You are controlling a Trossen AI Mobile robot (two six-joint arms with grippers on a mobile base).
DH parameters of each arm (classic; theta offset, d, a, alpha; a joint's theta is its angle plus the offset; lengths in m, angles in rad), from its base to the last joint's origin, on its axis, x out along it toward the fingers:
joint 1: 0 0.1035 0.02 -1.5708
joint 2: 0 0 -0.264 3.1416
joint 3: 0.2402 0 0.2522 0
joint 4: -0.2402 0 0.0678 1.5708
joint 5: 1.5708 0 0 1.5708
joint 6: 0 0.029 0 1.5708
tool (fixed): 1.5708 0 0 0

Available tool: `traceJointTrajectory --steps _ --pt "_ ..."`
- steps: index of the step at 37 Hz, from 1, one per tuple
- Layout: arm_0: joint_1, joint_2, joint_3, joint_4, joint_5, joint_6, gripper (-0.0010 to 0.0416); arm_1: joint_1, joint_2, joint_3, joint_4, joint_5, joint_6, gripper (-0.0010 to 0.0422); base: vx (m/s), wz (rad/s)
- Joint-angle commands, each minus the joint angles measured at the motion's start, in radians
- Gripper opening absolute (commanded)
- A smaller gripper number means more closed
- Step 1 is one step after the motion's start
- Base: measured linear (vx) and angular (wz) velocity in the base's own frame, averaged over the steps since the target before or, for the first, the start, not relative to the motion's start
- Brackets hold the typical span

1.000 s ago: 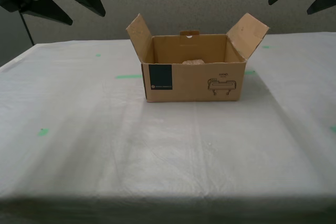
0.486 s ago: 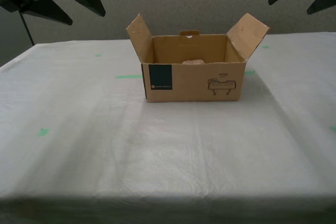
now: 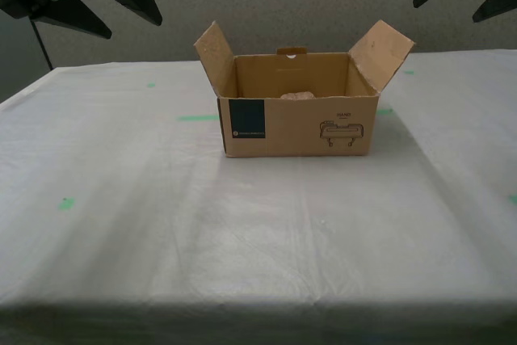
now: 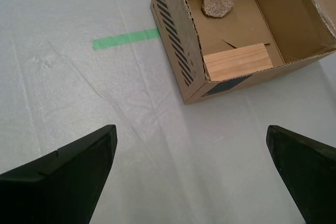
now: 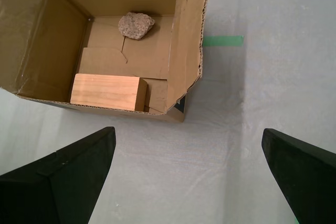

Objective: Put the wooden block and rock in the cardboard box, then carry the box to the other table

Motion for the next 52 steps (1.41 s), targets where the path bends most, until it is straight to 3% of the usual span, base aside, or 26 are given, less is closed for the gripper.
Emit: traceJointTrajectory --steps 1,7,16,52 --pt "0.000 0.000 0.000 0.001 0.002 0.003 0.0388 0.000 0.000 0.001 0.003 -0.001 0.002 0.0389 0.000 0.000" --pt "0.000 -0.001 0.000 0.001 0.001 0.018 0.0388 0.000 0.000 0.001 0.003 -0.001 0.002 0.0389 0.000 0.000" --pt "0.000 -0.004 0.002 0.051 0.001 0.011 0.0388 0.000 0.000 0.001 0.003 -0.001 0.002 0.0389 0.000 0.000" --pt "0.000 -0.004 0.000 0.045 0.001 0.011 0.0388 0.000 0.000 0.001 0.003 -0.001 0.002 0.0389 0.000 0.000"
